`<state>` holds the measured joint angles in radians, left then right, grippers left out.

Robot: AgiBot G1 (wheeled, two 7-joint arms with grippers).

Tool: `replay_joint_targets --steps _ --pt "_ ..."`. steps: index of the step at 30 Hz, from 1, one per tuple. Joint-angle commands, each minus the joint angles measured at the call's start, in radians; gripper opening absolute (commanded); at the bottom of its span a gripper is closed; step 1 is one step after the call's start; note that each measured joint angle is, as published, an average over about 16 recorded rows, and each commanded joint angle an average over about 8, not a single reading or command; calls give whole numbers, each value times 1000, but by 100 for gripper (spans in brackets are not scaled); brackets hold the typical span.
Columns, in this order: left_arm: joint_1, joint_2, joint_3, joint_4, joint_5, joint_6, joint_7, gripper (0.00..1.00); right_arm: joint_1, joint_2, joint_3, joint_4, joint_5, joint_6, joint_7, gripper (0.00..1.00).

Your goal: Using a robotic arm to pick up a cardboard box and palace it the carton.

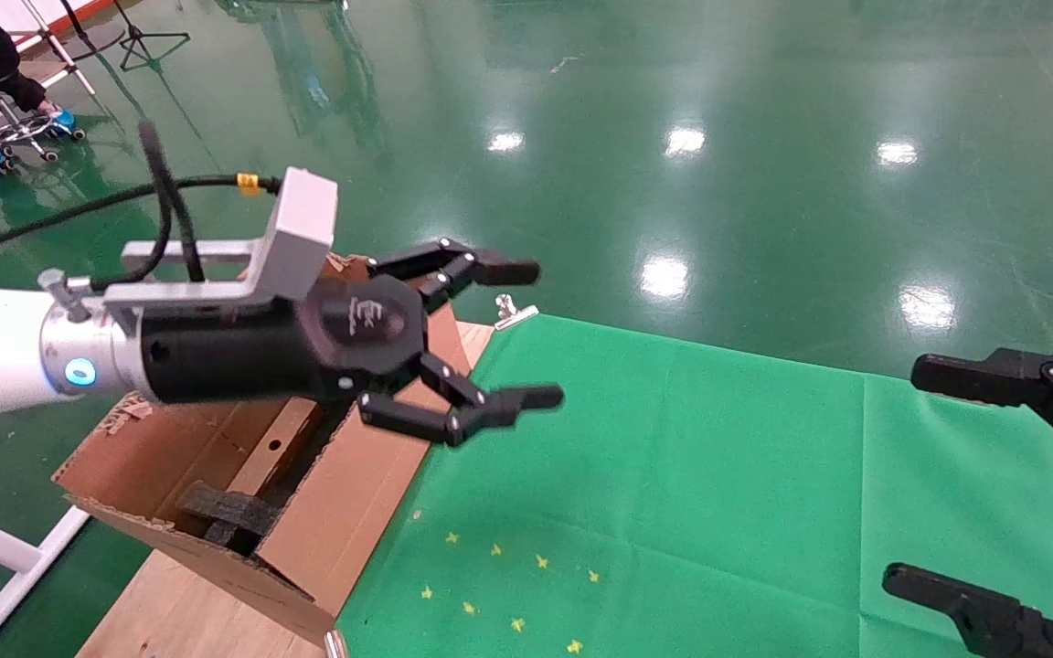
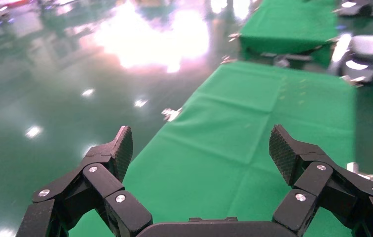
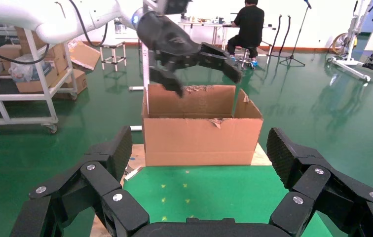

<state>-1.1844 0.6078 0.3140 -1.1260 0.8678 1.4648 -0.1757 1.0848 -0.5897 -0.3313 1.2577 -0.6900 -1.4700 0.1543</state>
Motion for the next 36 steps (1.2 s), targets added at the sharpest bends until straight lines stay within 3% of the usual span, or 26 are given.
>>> replay_joint_targets --steps 1,15,36 --pt "21 1 -7 -30 -26 6 -2 100 0 0 0 0 0 0 0 100" --pt "130 3 -40 -185 -163 37 -13 100 0 0 0 0 0 0 0 100" --pt "115 3 -36 -163 -144 32 -13 100 0 0 0 0 0 0 0 100"
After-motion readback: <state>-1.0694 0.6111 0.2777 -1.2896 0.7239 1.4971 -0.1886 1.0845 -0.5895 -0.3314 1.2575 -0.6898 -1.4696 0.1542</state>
